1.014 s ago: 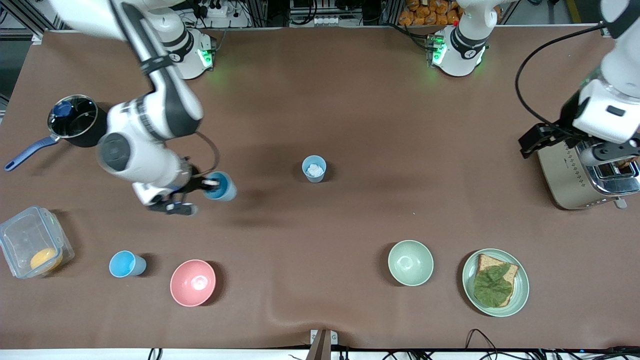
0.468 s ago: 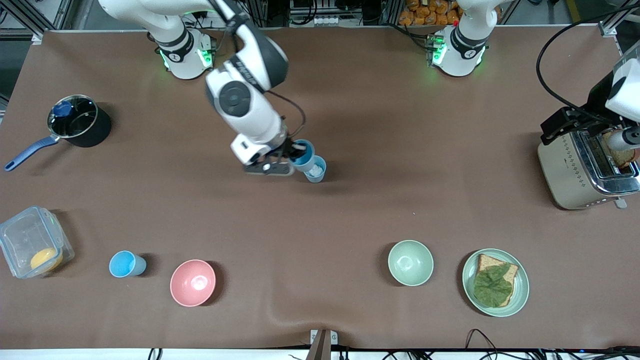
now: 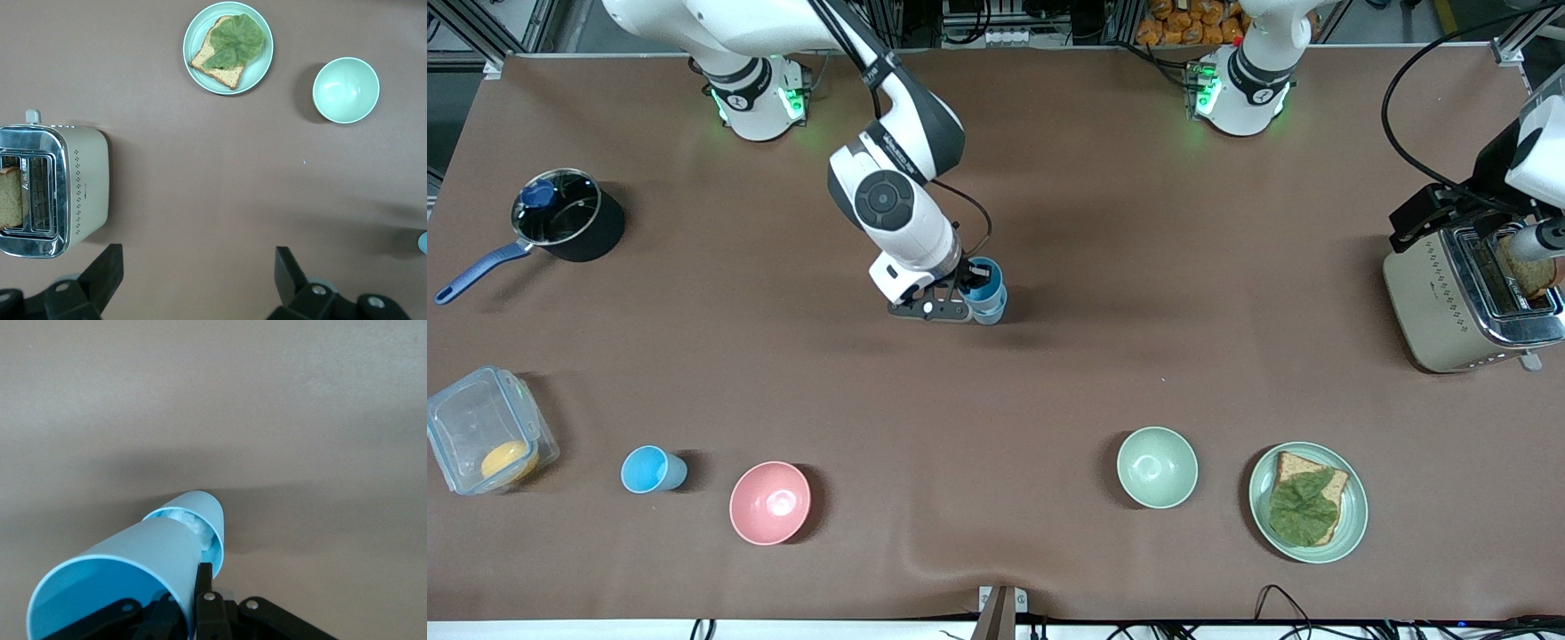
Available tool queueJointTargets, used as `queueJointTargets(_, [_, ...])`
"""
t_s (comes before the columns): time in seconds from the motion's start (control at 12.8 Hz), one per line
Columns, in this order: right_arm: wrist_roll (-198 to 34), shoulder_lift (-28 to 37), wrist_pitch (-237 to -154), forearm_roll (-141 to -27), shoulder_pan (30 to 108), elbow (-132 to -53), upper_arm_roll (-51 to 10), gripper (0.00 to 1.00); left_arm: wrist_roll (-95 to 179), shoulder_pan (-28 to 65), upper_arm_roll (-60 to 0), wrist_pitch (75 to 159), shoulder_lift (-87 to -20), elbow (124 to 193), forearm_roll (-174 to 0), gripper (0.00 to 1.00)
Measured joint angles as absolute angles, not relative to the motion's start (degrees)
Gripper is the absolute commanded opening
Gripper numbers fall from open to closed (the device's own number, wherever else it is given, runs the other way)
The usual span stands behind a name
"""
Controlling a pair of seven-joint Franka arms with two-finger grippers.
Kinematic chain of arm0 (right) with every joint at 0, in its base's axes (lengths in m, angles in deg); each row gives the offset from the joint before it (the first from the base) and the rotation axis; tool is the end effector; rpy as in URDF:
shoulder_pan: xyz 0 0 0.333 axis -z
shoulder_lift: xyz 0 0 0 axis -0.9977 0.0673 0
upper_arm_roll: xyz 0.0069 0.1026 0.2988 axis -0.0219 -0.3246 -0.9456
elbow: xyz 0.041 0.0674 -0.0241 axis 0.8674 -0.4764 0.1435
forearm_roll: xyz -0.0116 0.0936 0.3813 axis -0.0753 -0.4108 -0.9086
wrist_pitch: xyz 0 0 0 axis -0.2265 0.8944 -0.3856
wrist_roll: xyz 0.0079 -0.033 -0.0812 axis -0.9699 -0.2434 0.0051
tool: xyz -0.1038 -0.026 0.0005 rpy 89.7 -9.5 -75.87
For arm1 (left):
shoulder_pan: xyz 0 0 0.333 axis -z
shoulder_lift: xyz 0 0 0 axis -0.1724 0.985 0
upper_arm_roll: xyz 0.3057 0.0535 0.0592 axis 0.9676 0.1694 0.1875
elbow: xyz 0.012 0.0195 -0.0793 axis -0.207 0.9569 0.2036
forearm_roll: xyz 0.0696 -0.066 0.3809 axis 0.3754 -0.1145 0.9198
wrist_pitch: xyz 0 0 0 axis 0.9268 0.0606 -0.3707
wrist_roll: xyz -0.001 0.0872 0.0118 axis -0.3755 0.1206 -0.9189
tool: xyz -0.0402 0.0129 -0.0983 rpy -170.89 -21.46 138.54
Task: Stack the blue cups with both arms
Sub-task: 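Lower the held cup into the placed cup and open the right gripper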
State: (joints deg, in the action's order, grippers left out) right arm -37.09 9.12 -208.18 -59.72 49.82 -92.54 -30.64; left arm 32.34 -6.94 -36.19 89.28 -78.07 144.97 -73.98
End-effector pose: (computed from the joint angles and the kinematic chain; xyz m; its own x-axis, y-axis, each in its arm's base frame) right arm 0.5054 0.4381 0.3050 0.9852 -0.1107 -0.1306 -0.1313 -0.9781 -0.1617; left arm 0.5569 -0.0618 0.6467 0.9873 0.1472 0.0594 0.1501 -0.9876 -0.0462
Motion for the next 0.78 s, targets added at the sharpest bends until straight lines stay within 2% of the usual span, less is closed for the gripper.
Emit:
queueJointTargets(0.31, [-37.09, 10.61, -208.01, -59.72, 49.42, -91.94, -30.81, 0.0, 32.35, -7.91, -36.13, 88.35, -79.23, 144.97, -76.39, 1.0])
queueJointTargets(0.39, [-37.09, 10.7, -207.92, -59.72, 49.42, -91.94, -30.81, 0.09, 32.38, -7.99, -36.12, 88.3, -79.31, 144.97, -76.52, 1.0])
queueJointTargets(0.47, [-37.09, 10.78, -207.88, -59.72, 49.42, -91.94, -30.81, 0.66, 32.38, -7.72, -35.95, 88.28, -79.33, 144.97, -76.59, 1.0])
queueJointTargets(0.55, [-37.09, 10.83, -207.88, -59.71, 49.42, -91.93, -30.81, 1.0, 32.38, -6.43, -34.84, 88.18, -79.36, 144.97, -76.66, 1.0])
queueJointTargets(0.78, [-37.1, 10.83, -207.67, -59.7, 49.42, -91.72, -30.76, 1.0, 32.39, 3.54, -24.87, 87.65, -79.48, 144.98, -76.72, 1.0])
